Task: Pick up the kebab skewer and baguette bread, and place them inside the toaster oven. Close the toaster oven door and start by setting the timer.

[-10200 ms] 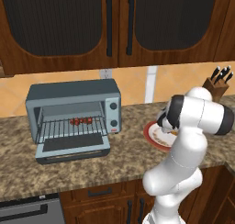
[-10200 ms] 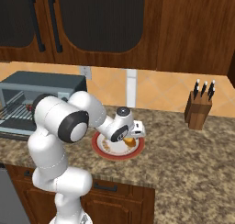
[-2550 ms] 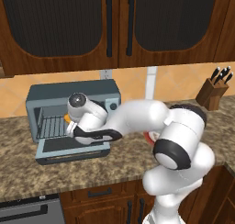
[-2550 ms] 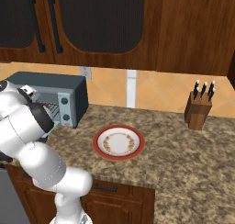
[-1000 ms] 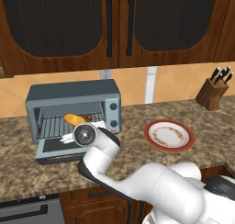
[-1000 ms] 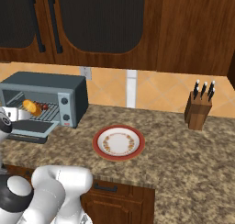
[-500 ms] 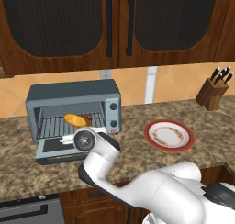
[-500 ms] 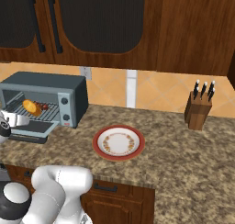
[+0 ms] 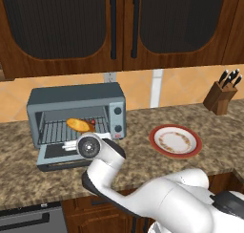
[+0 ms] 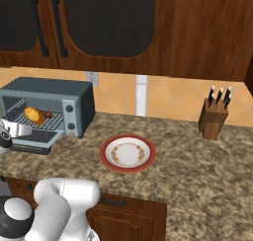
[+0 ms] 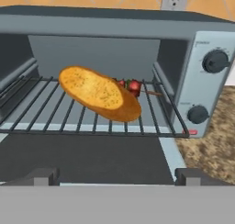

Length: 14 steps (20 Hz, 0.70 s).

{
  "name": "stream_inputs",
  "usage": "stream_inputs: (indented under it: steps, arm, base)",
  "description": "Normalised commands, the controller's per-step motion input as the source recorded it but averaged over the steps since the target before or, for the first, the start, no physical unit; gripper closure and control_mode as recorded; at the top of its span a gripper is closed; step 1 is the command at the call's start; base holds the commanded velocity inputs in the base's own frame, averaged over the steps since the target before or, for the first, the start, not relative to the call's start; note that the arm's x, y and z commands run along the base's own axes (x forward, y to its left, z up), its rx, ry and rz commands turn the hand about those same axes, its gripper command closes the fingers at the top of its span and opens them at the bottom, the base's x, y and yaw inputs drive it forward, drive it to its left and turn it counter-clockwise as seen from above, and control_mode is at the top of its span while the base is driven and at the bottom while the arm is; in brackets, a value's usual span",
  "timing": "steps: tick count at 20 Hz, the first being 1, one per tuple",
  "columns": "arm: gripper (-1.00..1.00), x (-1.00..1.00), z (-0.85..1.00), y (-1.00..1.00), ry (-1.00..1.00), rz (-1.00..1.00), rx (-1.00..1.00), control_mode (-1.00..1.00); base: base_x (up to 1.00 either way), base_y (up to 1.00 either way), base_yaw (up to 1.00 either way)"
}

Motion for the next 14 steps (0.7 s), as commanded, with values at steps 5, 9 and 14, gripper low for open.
stream_inputs:
  steps: [5,9,14]
  arm:
    - [-1.0,0.0,-0.05,0.01,0.0,0.0,0.0,-1.0]
    - [-1.0,-0.05,-0.22,0.02,0.0,0.0,0.0,-1.0]
    - [-1.0,-0.05,-0.3,0.0,0.0,0.0,0.0,-1.0]
  base:
    - [0.0,0.0,0.0]
    - [0.0,0.0,0.0]
    - [0.0,0.0,0.0]
